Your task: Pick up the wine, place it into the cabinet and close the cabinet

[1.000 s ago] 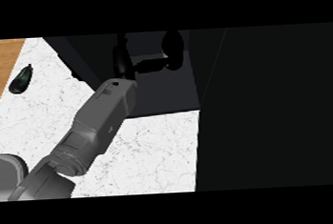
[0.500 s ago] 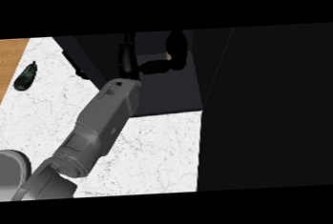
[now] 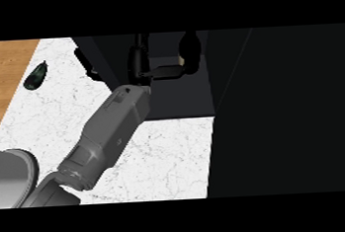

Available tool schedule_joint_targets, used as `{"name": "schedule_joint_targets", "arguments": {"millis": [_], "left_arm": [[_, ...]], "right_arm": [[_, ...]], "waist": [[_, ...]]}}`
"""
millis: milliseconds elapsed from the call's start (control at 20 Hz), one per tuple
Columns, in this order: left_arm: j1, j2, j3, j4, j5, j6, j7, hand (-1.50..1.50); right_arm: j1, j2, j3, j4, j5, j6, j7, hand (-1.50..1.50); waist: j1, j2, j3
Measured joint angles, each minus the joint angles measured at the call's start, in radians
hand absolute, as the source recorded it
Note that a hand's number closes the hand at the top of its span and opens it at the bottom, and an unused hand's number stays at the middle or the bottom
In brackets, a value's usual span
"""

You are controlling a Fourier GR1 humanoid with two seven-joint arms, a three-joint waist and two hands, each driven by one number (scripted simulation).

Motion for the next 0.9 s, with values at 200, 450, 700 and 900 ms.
{"name": "schedule_joint_targets", "arguments": {"millis": [200,450,700,900], "left_arm": [[0.053,-0.001,-0.01,-0.098,-0.009,0.003,0.017,-1.5],[0.155,0.024,-0.041,-0.268,-0.026,0.007,0.065,-1.5],[0.295,0.033,-0.102,-0.48,-0.051,0.027,0.114,-1.5],[0.422,0.043,-0.152,-0.665,-0.063,0.056,0.161,-1.5]], "right_arm": [[0.033,0.002,0.017,0.0,0.002,-0.002,-0.022,-1.5],[0.032,0.005,0.034,0.001,0.009,-0.017,-0.018,-1.5],[0.026,-0.005,0.019,0.003,0.011,-0.015,-0.026,-1.5],[0.03,-0.01,0.031,0.002,0.014,-0.02,-0.022,-1.5]], "waist": [[0.008,-0.005,0.0],[0.022,-0.01,0.0],[0.029,-0.011,0.0],[0.029,-0.011,0.0]]}}
